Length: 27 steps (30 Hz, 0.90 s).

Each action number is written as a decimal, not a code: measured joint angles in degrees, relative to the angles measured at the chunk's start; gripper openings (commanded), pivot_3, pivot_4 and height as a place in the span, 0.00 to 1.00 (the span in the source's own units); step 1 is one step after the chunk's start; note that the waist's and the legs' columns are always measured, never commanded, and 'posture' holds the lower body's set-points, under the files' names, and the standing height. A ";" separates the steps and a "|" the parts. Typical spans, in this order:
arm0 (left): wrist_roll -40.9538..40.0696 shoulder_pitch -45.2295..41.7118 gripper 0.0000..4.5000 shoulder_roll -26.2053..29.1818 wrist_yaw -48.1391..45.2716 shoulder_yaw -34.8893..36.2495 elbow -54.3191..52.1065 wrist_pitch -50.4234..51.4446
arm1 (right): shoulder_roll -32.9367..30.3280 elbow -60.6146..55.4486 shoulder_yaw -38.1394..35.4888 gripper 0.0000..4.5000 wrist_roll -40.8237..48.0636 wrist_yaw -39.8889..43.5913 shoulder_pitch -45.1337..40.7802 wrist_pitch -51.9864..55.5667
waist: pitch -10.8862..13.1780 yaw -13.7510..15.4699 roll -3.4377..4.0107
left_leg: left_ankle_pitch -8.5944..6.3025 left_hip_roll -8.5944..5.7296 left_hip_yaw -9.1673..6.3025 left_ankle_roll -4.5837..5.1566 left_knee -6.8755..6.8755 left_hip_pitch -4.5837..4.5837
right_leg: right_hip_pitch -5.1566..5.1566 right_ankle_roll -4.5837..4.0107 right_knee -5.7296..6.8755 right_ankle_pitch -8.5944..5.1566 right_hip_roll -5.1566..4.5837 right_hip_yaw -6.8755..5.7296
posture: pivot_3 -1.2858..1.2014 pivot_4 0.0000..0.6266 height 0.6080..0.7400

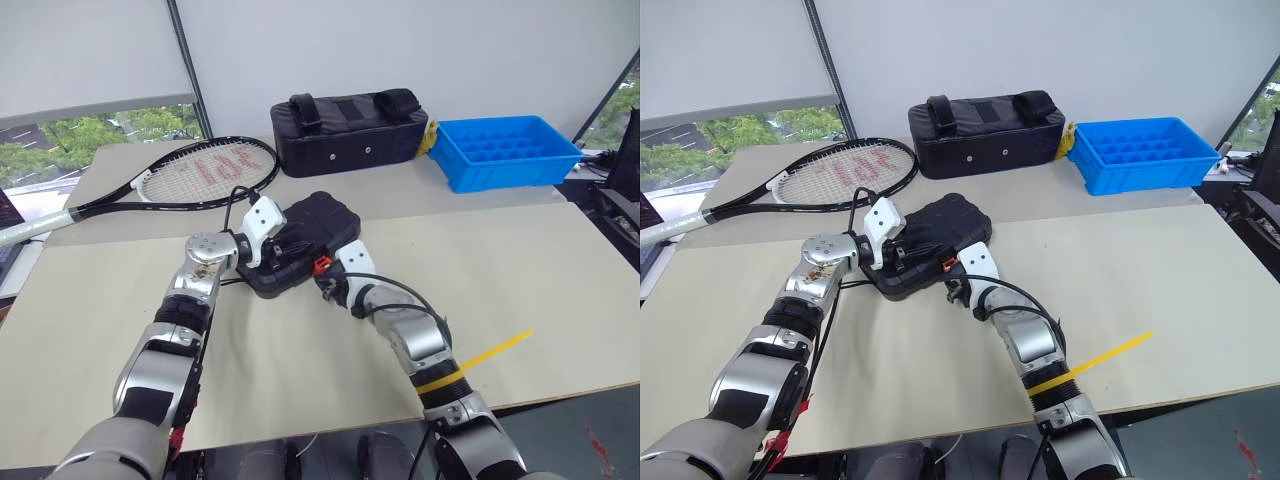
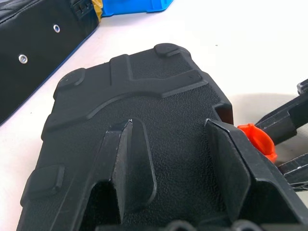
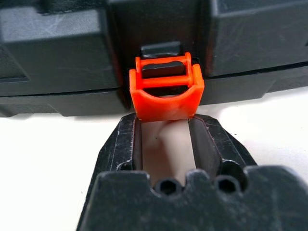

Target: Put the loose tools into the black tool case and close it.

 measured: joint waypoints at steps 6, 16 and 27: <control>0.00 -0.12 0.57 -0.01 -0.09 -0.20 0.02 -0.13 | -1.54 -2.30 1.16 0.26 -1.31 0.68 0.56 -0.12 | 0.00 0.07 0.00 | -0.01 0.00 0.00 0.00 -0.02 -0.09 | -0.08 0.01 -0.02 -0.01 0.00 0.00 | 0.52 0.24 1.00; 0.00 -0.08 0.57 0.01 -0.06 -0.20 0.03 -0.39 | -2.12 -3.07 1.72 0.26 -2.03 1.06 0.33 0.27 | 0.00 0.25 0.00 | -0.01 0.00 0.00 0.02 -0.03 -0.16 | -0.14 0.01 -0.05 -0.01 0.00 -0.01 | 0.52 0.24 1.00; 0.00 0.17 0.57 0.10 0.07 -0.20 0.01 -0.70 | -3.25 -3.96 2.05 0.72 -3.08 2.30 -0.63 0.38 | 0.00 0.19 0.00 | -0.01 0.00 0.00 0.02 -0.04 -0.16 | -0.15 0.02 -0.05 -0.02 0.00 0.00 | 0.52 0.24 1.00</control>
